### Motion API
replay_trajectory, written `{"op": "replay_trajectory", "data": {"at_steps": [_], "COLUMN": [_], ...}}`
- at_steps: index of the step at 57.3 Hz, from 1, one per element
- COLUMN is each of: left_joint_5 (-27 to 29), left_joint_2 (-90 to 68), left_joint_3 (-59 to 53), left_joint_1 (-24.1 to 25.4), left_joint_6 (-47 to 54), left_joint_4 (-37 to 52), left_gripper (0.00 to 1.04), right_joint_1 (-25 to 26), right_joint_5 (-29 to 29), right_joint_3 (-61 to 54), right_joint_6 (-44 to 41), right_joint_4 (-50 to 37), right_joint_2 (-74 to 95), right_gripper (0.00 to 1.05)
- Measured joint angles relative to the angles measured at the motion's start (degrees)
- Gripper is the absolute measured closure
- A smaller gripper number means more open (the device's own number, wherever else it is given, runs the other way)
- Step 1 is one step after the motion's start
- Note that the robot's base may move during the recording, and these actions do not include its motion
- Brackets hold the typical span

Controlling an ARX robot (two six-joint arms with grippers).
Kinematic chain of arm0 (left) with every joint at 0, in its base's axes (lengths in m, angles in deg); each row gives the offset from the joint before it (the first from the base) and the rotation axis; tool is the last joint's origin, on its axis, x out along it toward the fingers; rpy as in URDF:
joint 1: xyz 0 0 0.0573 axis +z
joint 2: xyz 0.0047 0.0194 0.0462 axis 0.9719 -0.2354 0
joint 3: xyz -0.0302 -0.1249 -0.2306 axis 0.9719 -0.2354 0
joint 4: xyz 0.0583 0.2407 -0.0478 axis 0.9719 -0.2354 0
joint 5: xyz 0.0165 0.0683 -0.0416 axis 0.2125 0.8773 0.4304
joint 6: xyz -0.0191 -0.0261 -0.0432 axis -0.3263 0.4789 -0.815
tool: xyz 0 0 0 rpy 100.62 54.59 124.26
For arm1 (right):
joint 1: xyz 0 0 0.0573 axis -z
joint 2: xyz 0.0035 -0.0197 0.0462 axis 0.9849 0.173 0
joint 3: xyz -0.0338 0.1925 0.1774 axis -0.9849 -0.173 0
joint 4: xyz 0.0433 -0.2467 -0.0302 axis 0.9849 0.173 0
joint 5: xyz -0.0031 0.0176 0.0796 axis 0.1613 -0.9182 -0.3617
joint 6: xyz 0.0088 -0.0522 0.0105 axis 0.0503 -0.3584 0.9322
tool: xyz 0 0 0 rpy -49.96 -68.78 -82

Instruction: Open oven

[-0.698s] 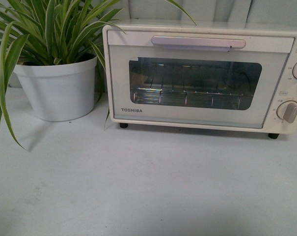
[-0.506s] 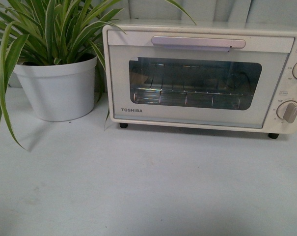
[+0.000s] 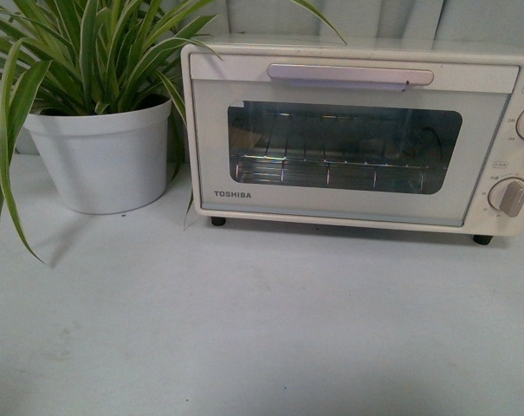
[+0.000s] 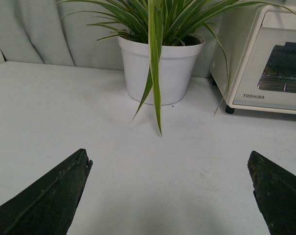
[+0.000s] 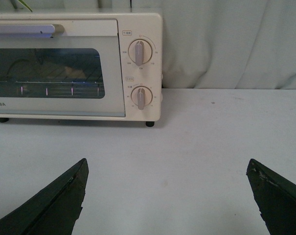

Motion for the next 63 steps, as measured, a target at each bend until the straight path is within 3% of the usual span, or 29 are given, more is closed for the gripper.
{"op": "replay_trajectory", "data": {"at_steps": [20,24,26,37,49,63], "left_joint_5": [0.1,11.1,12.9,8.6,6.6,6.1], "left_joint_2": [0.0,-3.7,-7.1,-21.0,-43.3,-67.6], "left_joint_3": [0.0,0.8,1.3,3.9,8.8,17.3], "left_joint_1": [0.0,-4.4,-6.6,-11.0,-18.7,-25.8], "left_joint_6": [0.0,-6.0,-10.4,-27.7,-44.0,-53.1], "left_joint_4": [0.0,-2.3,-2.2,3.4,18.3,31.1], "left_gripper": [0.06,0.06,0.06,0.06,0.06,0.06], "right_joint_1": [0.0,0.0,0.0,0.0,0.0,0.0], "right_joint_5": [0.0,0.0,0.1,0.0,0.0,0.0], "right_joint_3": [0.0,0.0,0.0,0.0,0.0,0.0], "right_joint_6": [0.0,0.0,0.0,0.0,0.0,0.0], "right_joint_4": [0.0,0.0,0.0,0.0,0.0,0.0], "right_joint_2": [0.0,0.0,0.0,0.0,0.0,0.0], "right_gripper": [0.09,0.09,0.09,0.09,0.09,0.09]}}
